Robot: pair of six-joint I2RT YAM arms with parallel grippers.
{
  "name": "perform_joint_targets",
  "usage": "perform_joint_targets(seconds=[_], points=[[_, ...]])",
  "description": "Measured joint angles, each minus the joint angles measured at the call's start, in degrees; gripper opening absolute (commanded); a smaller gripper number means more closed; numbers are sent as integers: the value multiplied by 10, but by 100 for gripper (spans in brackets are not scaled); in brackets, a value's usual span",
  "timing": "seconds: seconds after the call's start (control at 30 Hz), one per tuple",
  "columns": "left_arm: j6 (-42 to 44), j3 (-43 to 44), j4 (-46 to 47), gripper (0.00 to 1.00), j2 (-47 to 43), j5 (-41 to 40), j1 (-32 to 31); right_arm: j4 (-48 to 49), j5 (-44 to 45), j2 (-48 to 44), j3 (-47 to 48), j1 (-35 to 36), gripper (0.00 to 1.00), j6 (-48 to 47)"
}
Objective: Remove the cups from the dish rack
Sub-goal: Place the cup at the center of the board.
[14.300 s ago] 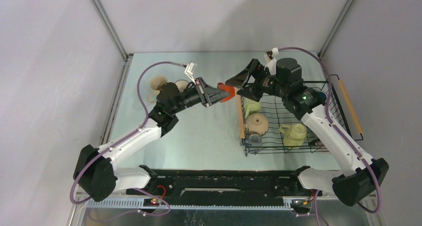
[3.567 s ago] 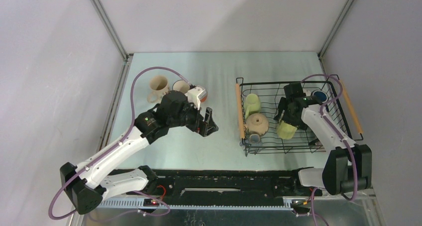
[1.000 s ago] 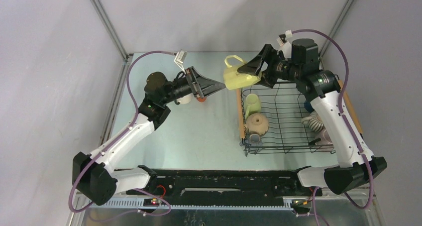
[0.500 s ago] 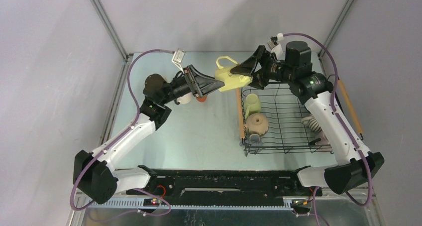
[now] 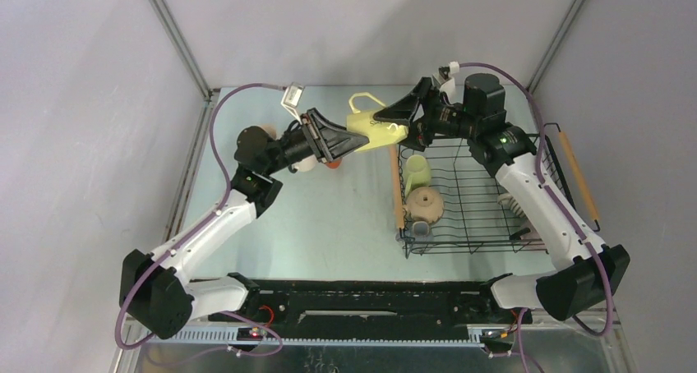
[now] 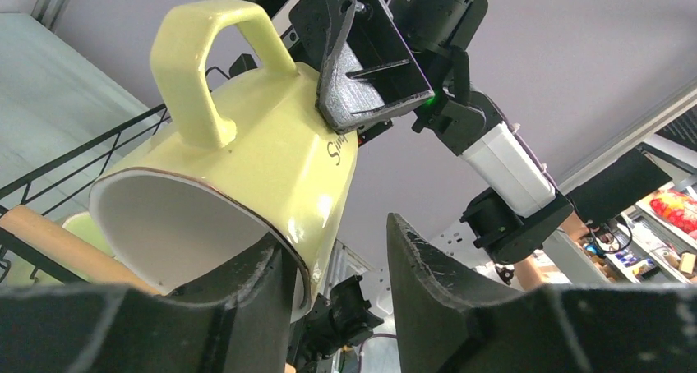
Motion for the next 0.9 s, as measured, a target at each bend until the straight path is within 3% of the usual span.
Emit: perform_joint_targets(seconds=[0.4, 0.7, 0.8, 0.9], points=[[0, 0, 7, 30, -1, 0, -2, 21, -1, 0, -1, 15, 13, 17], [-4, 0, 9, 2, -1, 2, -3, 40, -8, 0, -9, 18, 14, 26], [-11, 0, 11, 0, -1, 4, -3, 51, -10, 0, -14, 17, 28, 33], [-12, 0, 15, 0, -3, 4, -4, 56, -14, 0, -15, 17, 63, 37]])
